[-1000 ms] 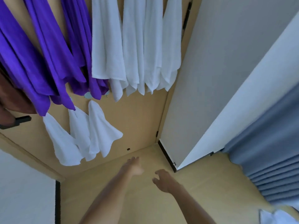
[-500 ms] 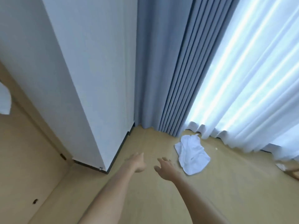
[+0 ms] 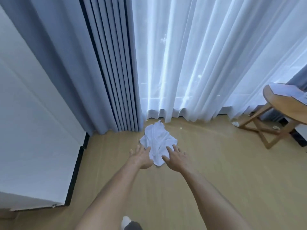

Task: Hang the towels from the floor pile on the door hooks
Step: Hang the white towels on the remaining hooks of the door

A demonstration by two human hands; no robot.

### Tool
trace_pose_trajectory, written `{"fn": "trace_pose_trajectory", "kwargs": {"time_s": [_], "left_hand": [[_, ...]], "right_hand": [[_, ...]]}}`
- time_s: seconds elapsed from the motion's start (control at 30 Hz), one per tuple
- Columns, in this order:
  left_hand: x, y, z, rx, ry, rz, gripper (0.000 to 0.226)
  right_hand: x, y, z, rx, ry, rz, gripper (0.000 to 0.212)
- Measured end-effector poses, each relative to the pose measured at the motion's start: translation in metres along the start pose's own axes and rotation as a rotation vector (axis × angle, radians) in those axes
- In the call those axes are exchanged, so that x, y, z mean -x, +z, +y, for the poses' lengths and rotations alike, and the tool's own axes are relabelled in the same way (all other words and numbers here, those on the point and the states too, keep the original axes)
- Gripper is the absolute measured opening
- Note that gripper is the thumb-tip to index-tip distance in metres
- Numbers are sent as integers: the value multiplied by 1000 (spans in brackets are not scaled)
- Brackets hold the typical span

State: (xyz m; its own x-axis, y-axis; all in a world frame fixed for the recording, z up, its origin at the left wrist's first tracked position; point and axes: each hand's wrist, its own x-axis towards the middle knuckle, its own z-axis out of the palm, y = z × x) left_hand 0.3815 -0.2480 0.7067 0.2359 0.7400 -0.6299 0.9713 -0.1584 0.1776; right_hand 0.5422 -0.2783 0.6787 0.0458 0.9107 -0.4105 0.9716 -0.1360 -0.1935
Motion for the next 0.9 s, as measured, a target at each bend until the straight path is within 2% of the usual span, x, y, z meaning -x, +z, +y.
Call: {"fn": "trace_pose_trajectory", "kwargs": {"time_s": [0.27,0.47,0.6,0.77,0.9], "left_hand": [[-135,-38,11,-67,10,-83,70],[-244,-71,14,-88,41,-135,65],[-296,-71,1,-87,15,-189,60],[-361,-56,-8,-81,-9,-252,65],[-428,-12,-20,-74,-26,-241,61]], "right_hand": [[-113,-10,30,25,38,-66,60],[-214,-20,55,4,128,-175,59],[-263,-17,60,2,122,-261,59],[-327,14,74,0,109,-323,56],[-392,80,88,22,51,-353,54]]}}
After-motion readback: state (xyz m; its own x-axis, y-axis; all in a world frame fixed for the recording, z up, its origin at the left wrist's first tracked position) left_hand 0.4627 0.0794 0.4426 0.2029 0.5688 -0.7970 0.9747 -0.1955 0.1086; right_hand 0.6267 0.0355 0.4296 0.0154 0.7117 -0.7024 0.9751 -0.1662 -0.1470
